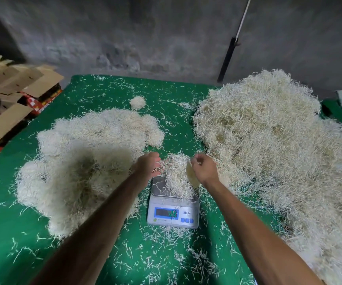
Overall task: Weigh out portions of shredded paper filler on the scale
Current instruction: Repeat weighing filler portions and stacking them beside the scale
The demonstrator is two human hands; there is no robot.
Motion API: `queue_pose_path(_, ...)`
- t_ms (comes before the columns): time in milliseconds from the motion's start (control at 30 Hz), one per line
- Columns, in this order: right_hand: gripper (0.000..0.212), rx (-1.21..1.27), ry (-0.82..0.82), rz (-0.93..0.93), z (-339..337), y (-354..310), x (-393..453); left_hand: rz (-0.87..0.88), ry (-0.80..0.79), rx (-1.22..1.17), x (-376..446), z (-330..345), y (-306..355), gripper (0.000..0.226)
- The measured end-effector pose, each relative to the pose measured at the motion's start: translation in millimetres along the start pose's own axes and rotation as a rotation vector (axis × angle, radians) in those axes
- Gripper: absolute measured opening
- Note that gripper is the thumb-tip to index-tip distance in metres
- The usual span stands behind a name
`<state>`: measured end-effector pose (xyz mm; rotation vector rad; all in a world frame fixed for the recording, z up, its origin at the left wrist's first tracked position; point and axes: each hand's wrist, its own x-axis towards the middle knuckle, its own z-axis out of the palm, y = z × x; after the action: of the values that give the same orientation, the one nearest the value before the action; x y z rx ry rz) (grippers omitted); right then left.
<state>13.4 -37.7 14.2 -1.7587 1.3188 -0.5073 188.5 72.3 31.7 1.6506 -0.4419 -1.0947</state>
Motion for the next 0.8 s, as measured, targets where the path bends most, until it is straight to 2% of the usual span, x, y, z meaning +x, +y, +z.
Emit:
queue_pose_path(67, 0.029, -0.106, 0.027, -0.04, 11, 4, -1, 0.071, 0.13, 0.174, 9, 7, -8, 0.025)
queue_pose_path(100, 0.033, -0.116, 0.021, -0.051, 19, 6, -2, 0.09, 0.132, 0.224, 13, 12, -13, 0.032)
queue_pose_path(167, 0.04, -0.008, -0.029, -0.047, 38, 11, -4, 0.03, 0.066, 0.235, 24, 22, -25, 0.042)
queue_pose_path(233, 0.041, 0.2, -0.121, 0.012, 60, 11, -11, -0.045, 0.037, 0.222, 29, 36, -37, 0.046)
queue_pose_path(300, 0.044, 0.373, -0.149, 0.075, 76, 7, -16, -0.133, 0.07, 0.097, 27, 49, -46, 0.047)
queue_pose_path(367, 0.04, 0.501, -0.039, 0.14, 80, -3, -10, -0.211, 0.078, -0.171, 22, 56, -52, 0.045)
queue_pose_path(467, 0.019, 0.701, 0.088, 0.261, 72, -30, 11, -0.091, 0.047, -0.555, 6, 56, -54, 0.038)
queue_pose_path(567, 0.007, 0.879, 0.207, 0.324, 69, -61, 19, 0.07, 0.265, -0.571, -25, 56, -47, 0.035)
queue_pose_path(633, 0.011, 1.076, 0.192, 0.36, 72, -76, 15, 0.027, 0.274, -0.635, -42, 54, -40, 0.043)
queue_pose_path(700, 0.015, 0.989, 0.124, 0.284, 76, -85, -2, -0.058, 0.063, -0.805, -52, 45, -21, 0.054)
queue_pose_path(733, 0.013, 0.816, 0.104, 0.144, 79, -83, -15, -0.056, 0.006, -0.838, -52, 35, -9, 0.058)
queue_pose_path(800, 0.01, 0.445, 0.043, -0.166, 86, -73, -53, -0.04, 0.035, -0.766, -52, 8, 17, 0.056)
